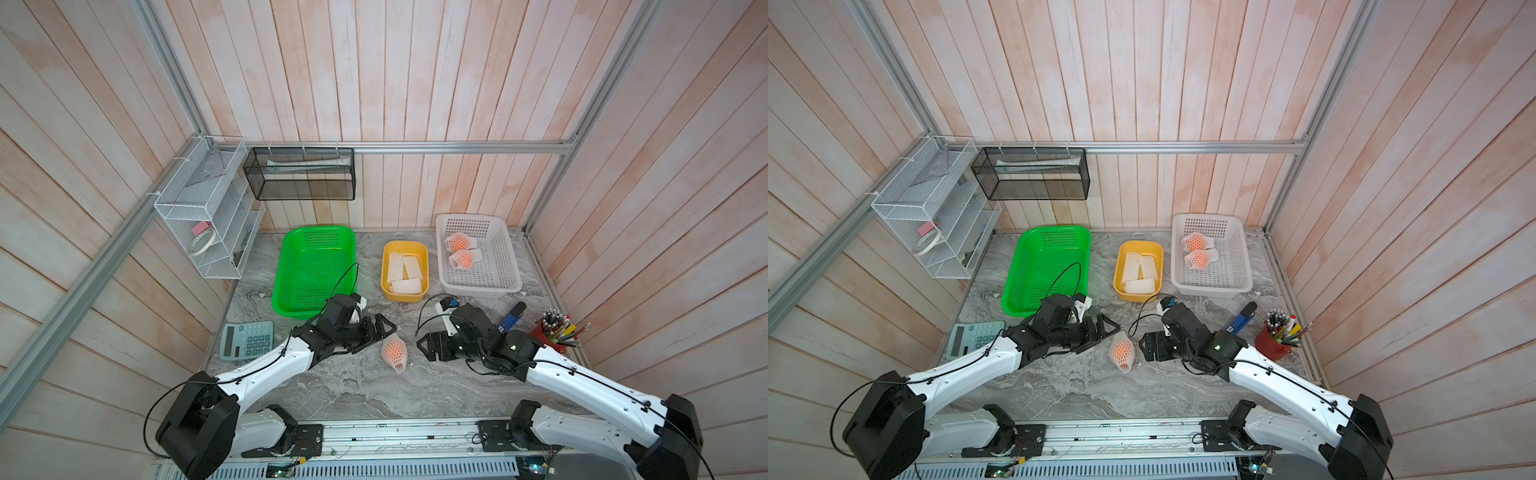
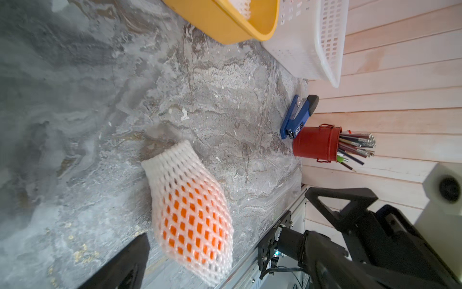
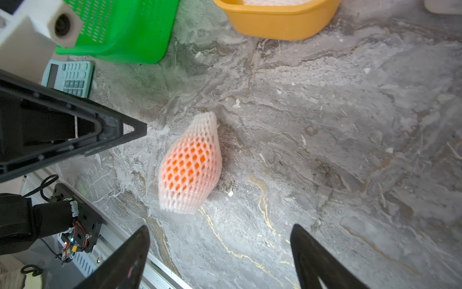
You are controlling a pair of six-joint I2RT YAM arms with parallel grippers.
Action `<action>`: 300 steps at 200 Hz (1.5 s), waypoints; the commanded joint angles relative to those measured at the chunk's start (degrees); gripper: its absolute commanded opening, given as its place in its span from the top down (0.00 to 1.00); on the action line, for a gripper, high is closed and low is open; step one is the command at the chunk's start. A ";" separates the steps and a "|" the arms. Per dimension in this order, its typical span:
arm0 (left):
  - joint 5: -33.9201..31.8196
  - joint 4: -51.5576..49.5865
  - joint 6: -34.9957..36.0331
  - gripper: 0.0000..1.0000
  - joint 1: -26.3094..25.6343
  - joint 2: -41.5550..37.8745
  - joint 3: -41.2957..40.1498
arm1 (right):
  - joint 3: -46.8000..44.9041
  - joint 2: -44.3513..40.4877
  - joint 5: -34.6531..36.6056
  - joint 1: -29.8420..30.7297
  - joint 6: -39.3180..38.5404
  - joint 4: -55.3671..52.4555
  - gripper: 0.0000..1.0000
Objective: Remove foam nets from oranges
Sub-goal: Place the orange at the center of the board, then remove the foam net from the orange.
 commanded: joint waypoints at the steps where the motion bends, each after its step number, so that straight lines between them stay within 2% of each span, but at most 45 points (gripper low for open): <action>1: 0.37 3.61 -2.05 0.00 -0.48 2.36 0.26 | -1.93 -1.87 -4.51 -0.53 1.16 -0.18 0.12; 33: -3.17 3.24 -3.33 0.00 -0.44 4.18 0.13 | -2.58 -1.43 -8.57 -0.52 1.11 0.96 0.12; 63: -6.87 5.84 -5.71 0.00 -0.31 2.14 -1.90 | -5.45 1.30 -15.18 -0.53 8.92 9.72 0.12; 90: -10.70 4.23 -5.86 0.00 0.74 -2.45 -2.70 | -2.95 7.46 -19.50 -0.49 12.53 13.51 0.13; 130: -12.13 1.05 -4.72 0.00 5.21 -11.57 -5.98 | 4.85 17.85 -21.43 -0.71 9.99 8.60 0.14; 166: -13.24 -4.40 -3.08 0.00 6.43 -16.85 -7.42 | 10.00 25.07 -25.43 -1.73 8.37 6.96 0.14; 201: -13.63 -6.16 -3.61 0.00 7.03 -22.11 -10.12 | 15.06 32.29 -25.93 -2.04 4.02 -1.00 0.14; 257: -13.43 -8.34 -3.76 0.00 7.25 -25.43 -11.72 | 17.73 36.84 -24.24 -2.04 1.07 -4.50 0.15; 300: -13.58 -9.25 -3.46 0.00 7.40 -26.05 -11.92 | 17.17 39.30 -23.45 -2.05 0.42 -1.86 0.17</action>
